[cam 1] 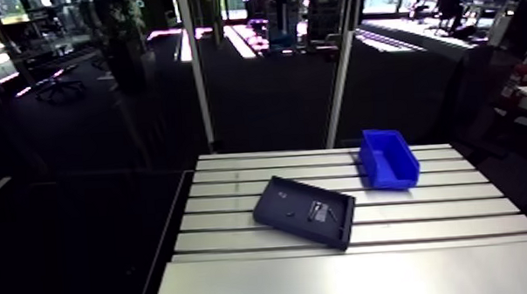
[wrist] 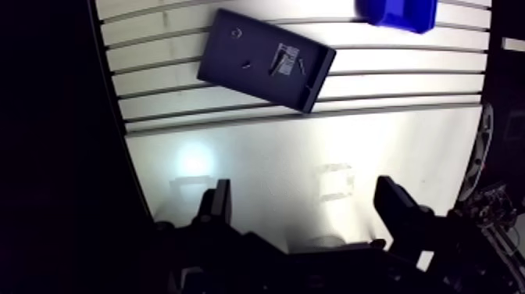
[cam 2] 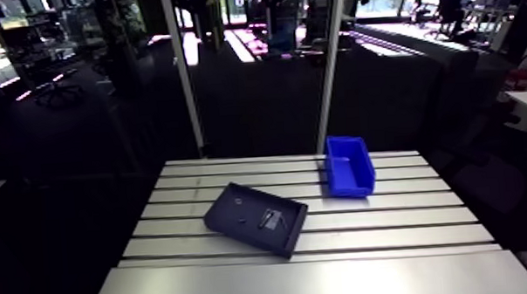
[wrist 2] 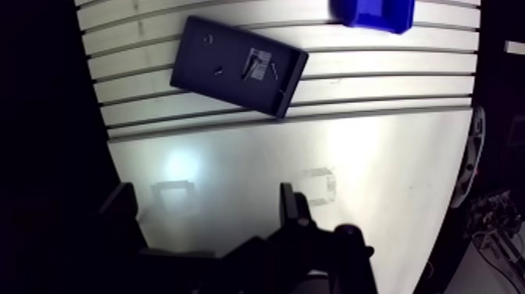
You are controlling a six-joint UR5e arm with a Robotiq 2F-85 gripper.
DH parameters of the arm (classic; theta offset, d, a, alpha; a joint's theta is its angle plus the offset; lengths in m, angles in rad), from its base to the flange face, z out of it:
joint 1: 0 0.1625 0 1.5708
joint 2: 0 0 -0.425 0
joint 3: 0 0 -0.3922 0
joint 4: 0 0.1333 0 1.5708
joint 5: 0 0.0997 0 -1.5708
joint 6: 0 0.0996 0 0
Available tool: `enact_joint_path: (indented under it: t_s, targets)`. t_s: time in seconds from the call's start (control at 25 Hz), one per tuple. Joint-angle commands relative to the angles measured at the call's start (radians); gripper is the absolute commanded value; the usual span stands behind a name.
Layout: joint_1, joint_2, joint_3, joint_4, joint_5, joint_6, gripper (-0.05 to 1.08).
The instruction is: Pick up the M10 bolt from the tray and put it into the blue bin.
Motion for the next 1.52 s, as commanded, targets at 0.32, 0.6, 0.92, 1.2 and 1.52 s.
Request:
enact_joint_path:
  t_s: [0.32, 0.6, 0.92, 1.2, 1.52]
  targets:
    - [0.002, -0.023, 0.032, -0.008, 0.038, 0.054, 0.01]
    - [0.000, -0.031, 0.103, -0.100, 0.037, 0.084, 0.01]
    - [-0.009, -0.074, 0.262, -0.291, 0.038, 0.160, 0.01]
    - [-0.031, -0.086, 0.387, -0.370, 0.034, 0.209, 0.01]
    - [-0.064, -0.094, 0.503, -0.445, 0.037, 0.221, 0.01]
